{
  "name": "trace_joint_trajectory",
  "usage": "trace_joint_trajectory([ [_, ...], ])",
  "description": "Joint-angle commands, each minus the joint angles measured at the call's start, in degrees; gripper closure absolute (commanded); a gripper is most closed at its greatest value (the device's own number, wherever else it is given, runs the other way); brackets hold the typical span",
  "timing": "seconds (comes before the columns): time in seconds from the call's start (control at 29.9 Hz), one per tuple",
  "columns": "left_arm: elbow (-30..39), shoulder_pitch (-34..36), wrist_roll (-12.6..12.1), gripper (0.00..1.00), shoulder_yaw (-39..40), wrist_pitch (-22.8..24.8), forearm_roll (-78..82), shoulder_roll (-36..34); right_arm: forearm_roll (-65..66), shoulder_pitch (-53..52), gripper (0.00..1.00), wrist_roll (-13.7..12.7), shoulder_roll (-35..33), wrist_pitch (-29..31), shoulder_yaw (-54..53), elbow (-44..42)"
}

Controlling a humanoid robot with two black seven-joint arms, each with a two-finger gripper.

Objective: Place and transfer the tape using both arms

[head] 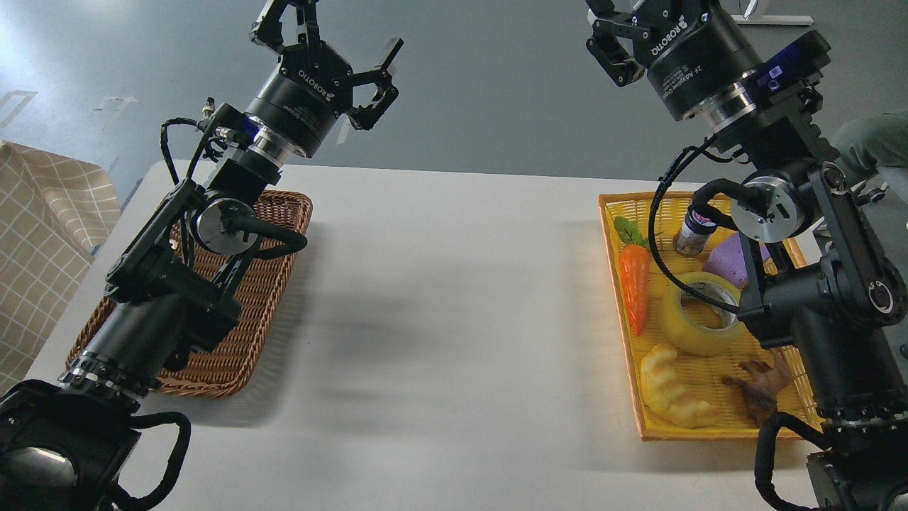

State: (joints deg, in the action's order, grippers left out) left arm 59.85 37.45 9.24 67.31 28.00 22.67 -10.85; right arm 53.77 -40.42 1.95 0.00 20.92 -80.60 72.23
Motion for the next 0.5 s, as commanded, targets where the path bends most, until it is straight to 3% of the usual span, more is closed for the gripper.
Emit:
trace_joint_trajectory([
  [0.0,0.0,0.0,0.0,0.02,-0.2,0.0,0.0,-0.1,0.0,0.0,0.00,-0.1,0.0,-0.7,0.0,-0.2],
  [0.47,0.1,0.2,0.0,0.02,-0.2,0.0,0.0,0.6,0.0,0.3,0.00,-0.2,0.0,-1.0,0.1,0.0],
])
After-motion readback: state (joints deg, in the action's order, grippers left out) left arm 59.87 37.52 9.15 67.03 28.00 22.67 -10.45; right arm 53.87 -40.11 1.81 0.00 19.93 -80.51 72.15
